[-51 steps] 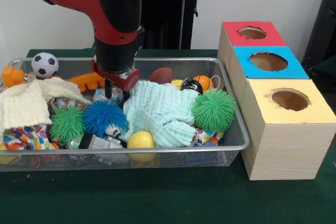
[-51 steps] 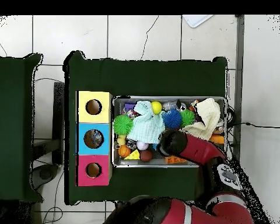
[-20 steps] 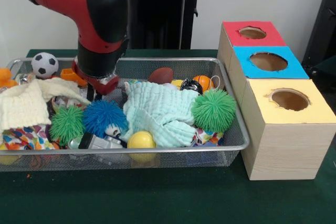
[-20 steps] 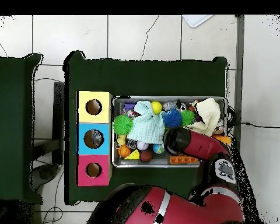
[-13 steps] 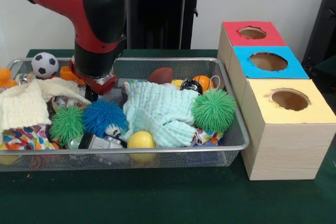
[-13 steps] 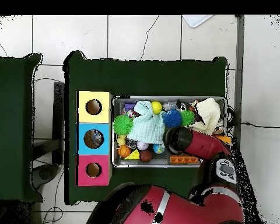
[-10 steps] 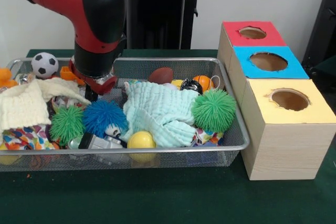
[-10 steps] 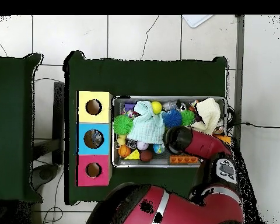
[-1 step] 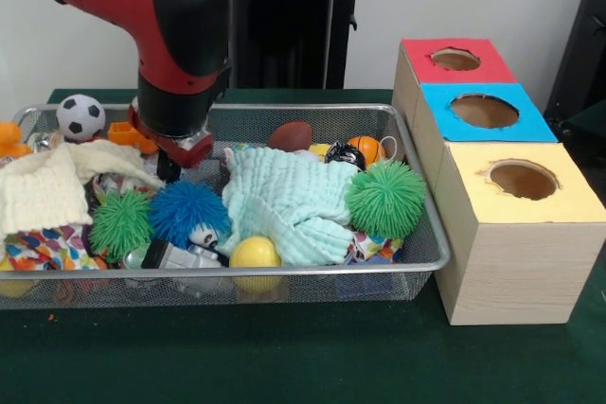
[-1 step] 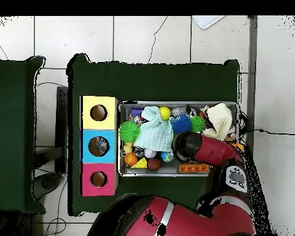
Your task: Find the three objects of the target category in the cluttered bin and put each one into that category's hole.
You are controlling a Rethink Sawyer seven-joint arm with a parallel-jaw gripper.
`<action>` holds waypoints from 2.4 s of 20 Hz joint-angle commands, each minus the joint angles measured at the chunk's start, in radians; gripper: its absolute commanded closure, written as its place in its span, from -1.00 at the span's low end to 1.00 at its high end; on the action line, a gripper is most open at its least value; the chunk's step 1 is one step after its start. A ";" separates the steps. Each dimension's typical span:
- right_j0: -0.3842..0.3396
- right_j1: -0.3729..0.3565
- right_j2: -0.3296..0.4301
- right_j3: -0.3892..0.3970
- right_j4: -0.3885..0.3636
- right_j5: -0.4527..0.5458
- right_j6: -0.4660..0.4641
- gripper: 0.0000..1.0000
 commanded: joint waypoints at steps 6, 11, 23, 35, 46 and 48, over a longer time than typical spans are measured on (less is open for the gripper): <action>0.010 -0.219 0.069 0.151 0.044 0.337 0.043 1.00; 0.005 -0.285 0.085 0.165 0.052 0.391 0.038 1.00; -0.025 -0.297 0.113 0.134 0.050 0.382 0.037 1.00; -0.163 -0.137 0.237 0.111 -0.024 0.030 -0.046 1.00; -0.166 -0.095 0.249 0.113 -0.062 -0.057 -0.019 -1.00; -0.161 -0.092 0.253 0.121 -0.062 -0.067 -0.005 -1.00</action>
